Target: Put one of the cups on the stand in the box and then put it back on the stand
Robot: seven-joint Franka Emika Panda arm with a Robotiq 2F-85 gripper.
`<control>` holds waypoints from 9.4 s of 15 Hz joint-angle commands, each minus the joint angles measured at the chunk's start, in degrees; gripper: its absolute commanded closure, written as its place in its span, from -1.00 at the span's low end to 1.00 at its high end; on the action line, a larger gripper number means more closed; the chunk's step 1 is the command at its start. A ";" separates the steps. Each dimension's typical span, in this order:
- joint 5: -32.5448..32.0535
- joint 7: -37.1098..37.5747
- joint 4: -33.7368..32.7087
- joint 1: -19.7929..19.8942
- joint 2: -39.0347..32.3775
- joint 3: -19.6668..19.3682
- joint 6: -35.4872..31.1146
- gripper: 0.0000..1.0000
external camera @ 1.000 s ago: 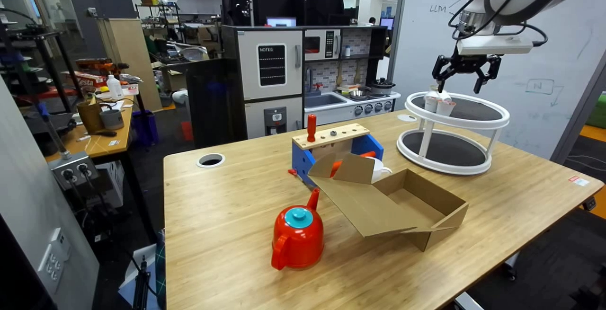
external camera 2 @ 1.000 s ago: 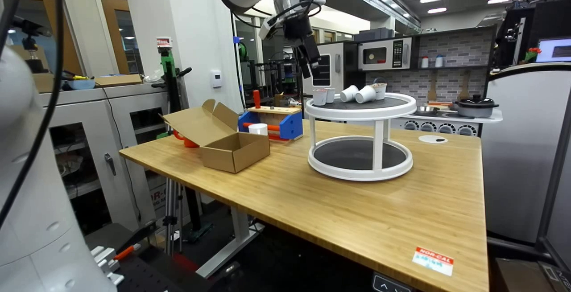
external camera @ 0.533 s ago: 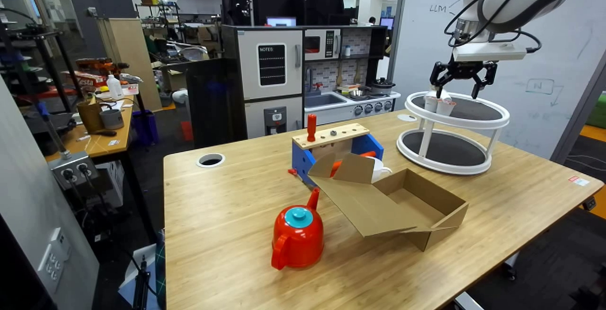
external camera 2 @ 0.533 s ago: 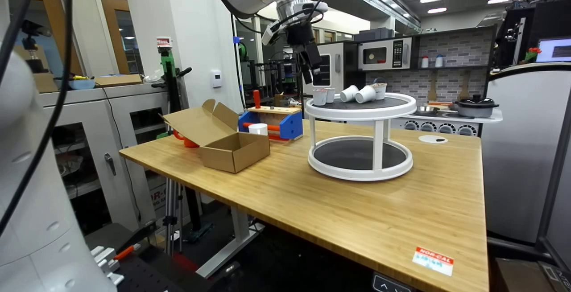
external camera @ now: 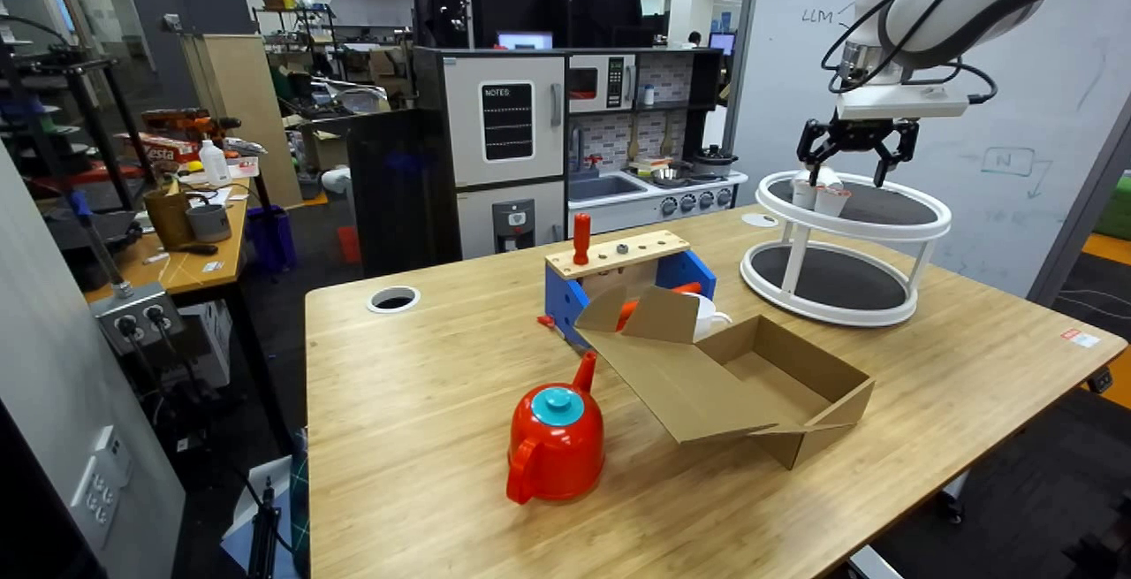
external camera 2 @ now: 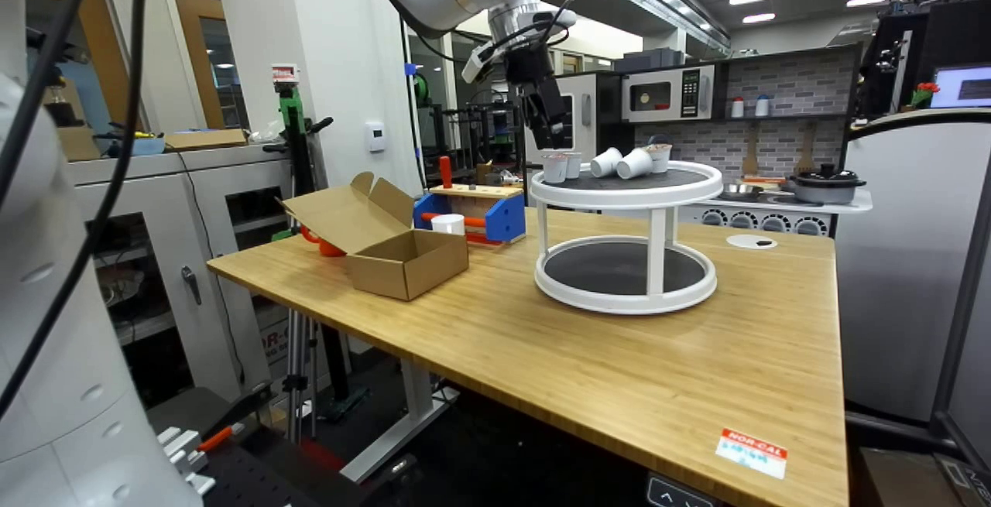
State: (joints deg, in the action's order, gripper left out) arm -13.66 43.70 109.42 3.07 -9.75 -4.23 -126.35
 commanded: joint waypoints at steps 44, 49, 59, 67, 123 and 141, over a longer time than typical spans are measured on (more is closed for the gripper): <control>-6.89 -2.69 6.32 -1.85 9.54 -0.43 -2.36 0.73; -6.55 -6.08 13.08 -2.26 16.70 2.36 -3.76 0.73; 5.64 -17.84 21.60 -4.70 24.32 7.48 -6.31 0.73; 12.47 -27.09 23.92 -6.96 24.35 8.48 -4.54 0.73; -10.87 8.01 21.93 -15.08 0.89 12.32 -0.59 0.73; -9.07 7.79 22.61 -16.94 1.42 12.70 -1.33 -0.30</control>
State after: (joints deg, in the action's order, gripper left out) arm -22.82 51.57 132.08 -13.67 -8.35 8.64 -127.76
